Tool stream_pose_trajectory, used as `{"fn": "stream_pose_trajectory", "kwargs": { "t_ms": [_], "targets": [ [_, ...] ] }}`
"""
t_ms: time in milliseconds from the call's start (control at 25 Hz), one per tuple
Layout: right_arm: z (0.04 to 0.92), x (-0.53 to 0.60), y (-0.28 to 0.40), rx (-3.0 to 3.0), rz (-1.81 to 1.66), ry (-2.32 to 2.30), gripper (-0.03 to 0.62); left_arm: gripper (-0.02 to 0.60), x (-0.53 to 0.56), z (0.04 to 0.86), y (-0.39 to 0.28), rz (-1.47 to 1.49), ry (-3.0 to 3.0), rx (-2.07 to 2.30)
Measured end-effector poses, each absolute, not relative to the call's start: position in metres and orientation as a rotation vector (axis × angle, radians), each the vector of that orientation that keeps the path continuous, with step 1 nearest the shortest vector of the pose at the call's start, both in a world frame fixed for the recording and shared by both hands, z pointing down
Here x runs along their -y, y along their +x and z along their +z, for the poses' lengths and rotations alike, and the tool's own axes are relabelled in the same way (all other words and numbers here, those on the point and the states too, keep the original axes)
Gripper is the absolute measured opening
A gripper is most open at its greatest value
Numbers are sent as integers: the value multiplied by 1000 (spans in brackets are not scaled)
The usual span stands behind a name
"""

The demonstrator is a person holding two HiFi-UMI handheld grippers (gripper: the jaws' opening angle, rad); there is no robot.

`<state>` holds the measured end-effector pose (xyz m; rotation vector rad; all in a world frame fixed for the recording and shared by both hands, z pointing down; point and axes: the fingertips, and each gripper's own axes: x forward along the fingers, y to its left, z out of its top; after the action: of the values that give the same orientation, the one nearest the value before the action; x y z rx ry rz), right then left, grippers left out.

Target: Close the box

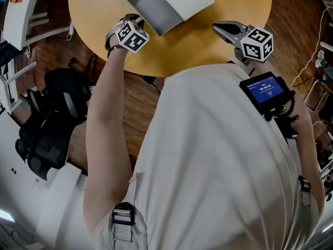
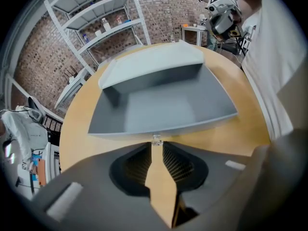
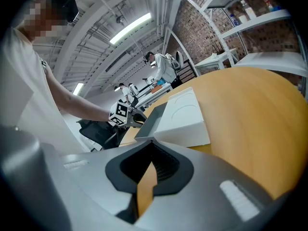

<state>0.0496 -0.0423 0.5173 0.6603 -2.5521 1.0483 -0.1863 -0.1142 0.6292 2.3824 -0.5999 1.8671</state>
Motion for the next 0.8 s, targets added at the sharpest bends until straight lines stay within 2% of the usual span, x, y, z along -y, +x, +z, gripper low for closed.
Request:
{"fn": "stream_pose_trajectory", "kwargs": {
  "t_ms": [800],
  "targets": [
    [527,44,74,2523,1106,795,2,74,163,631,-107,1825,2482,543]
  ]
}}
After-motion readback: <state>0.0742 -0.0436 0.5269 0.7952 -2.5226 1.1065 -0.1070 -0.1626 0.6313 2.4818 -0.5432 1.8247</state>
